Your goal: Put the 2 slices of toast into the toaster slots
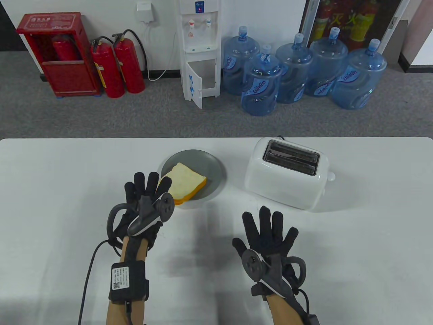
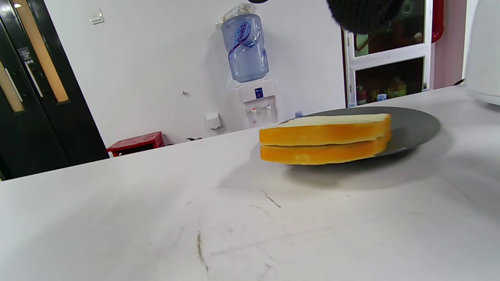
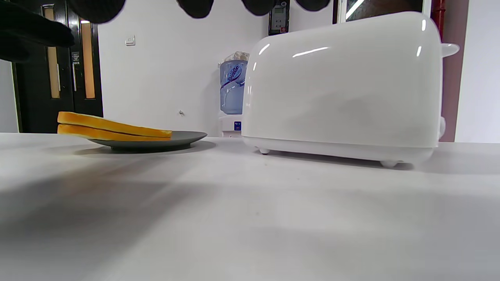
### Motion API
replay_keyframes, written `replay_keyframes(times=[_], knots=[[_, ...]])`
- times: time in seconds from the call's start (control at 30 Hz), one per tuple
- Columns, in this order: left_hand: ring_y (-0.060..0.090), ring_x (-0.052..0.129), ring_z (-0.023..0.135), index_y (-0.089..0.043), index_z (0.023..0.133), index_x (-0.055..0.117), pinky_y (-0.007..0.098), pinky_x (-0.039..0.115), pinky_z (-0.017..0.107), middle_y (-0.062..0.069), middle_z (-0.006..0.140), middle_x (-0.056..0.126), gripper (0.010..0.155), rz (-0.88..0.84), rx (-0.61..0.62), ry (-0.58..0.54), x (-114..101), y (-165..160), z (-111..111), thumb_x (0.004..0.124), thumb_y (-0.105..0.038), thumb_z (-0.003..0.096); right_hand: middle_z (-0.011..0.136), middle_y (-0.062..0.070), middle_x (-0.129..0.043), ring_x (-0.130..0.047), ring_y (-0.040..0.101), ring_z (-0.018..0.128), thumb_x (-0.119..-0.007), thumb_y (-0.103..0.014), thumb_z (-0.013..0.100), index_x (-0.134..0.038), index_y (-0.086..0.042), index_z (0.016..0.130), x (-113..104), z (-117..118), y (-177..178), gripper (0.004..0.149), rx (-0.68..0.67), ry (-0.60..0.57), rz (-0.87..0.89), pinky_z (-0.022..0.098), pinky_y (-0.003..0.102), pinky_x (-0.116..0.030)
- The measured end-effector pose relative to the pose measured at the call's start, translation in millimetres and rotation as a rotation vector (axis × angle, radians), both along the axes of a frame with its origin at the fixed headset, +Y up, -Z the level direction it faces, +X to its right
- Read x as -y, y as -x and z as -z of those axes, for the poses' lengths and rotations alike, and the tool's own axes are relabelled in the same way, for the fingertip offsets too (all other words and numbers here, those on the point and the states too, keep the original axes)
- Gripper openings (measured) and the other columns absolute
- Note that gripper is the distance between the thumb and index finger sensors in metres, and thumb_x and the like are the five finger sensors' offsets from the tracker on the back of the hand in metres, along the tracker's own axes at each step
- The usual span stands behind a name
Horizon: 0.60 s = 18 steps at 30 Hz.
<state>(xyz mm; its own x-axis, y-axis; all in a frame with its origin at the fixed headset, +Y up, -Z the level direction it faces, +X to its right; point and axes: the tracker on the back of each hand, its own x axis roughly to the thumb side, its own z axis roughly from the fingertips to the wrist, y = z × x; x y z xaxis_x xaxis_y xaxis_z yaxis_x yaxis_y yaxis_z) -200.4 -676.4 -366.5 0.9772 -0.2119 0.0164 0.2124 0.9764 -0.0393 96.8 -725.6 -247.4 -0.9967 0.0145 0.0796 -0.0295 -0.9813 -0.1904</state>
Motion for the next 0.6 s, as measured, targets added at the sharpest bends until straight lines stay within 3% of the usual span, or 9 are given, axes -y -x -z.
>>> replay_keyframes(times=[0.23, 0.4, 0.6], knots=[[0.027, 0.025, 0.118, -0.049, 0.113, 0.032, 0.05, 0.031, 0.085, -0.012, 0.124, 0.031, 0.068, 0.101, -0.022, 0.058, 16.8, 15.3, 32.3, 0.069, -0.049, 0.0563, 0.134, 0.019, -0.015, -0.021, 0.05, 0.118, -0.045, -0.068, 0.069, -0.023, -0.031, 0.128, 5.5, 5.6, 0.7, 0.073, 0.003, 0.033, 0.003, 0.071, 0.08, -0.026], [0.026, 0.027, 0.119, -0.049, 0.112, 0.032, 0.049, 0.032, 0.086, -0.013, 0.124, 0.032, 0.069, 0.114, -0.023, 0.107, 33.3, 21.4, 45.2, 0.071, -0.05, 0.0555, 0.134, 0.019, -0.015, -0.021, 0.05, 0.118, -0.045, -0.068, 0.069, -0.023, -0.031, 0.129, 4.4, 7.3, -1.1, 0.073, 0.014, 0.035, 0.02, 0.071, 0.08, -0.026], [0.022, 0.031, 0.119, -0.049, 0.111, 0.035, 0.048, 0.034, 0.086, -0.016, 0.122, 0.036, 0.069, 0.188, 0.004, 0.09, 40.6, 17.1, 58.5, 0.074, -0.046, 0.0548, 0.134, 0.018, -0.015, -0.021, 0.05, 0.119, -0.045, -0.068, 0.07, -0.023, -0.031, 0.129, 2.6, 7.2, -1.5, 0.073, 0.017, 0.023, 0.02, 0.072, 0.08, -0.026]])
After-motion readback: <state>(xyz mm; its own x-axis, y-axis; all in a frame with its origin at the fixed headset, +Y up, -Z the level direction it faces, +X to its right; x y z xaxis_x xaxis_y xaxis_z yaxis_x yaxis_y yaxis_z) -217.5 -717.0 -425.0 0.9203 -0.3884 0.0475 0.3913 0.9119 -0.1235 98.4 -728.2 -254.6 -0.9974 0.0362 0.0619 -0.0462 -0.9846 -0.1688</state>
